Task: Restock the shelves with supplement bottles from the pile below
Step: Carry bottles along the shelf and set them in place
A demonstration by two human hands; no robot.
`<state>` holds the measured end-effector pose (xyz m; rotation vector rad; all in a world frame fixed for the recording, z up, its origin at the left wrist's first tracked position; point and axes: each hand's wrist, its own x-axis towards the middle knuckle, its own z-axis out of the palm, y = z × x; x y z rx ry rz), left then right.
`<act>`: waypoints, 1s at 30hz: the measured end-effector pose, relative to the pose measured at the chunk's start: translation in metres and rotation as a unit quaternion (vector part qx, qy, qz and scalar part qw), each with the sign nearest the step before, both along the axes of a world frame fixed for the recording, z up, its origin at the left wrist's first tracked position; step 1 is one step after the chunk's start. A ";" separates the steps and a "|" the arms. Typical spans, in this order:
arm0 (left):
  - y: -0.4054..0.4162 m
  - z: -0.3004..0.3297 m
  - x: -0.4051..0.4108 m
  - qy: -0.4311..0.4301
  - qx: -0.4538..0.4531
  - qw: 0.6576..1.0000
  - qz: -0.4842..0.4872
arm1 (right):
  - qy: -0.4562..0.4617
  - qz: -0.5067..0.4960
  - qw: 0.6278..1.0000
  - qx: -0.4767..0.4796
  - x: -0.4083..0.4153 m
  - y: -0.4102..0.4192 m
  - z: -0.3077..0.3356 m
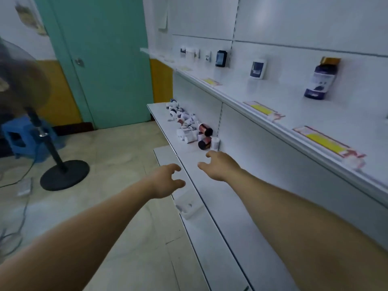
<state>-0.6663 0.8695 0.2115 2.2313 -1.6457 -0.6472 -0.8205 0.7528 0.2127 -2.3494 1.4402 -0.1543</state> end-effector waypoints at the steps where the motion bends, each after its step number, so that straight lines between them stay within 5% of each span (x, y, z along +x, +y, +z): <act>1: -0.017 -0.001 0.018 0.002 0.002 1.000 -0.003 | 0.000 -0.006 1.000 0.001 0.013 -0.018 -0.001; 17: -0.301 -0.078 0.281 -0.055 0.089 0.964 -0.244 | -0.004 -0.200 0.978 0.059 0.241 -0.250 -0.094; 30: -0.542 -0.159 0.331 -0.058 0.114 0.927 -0.354 | 0.015 -0.249 0.965 0.076 0.298 -0.415 -0.178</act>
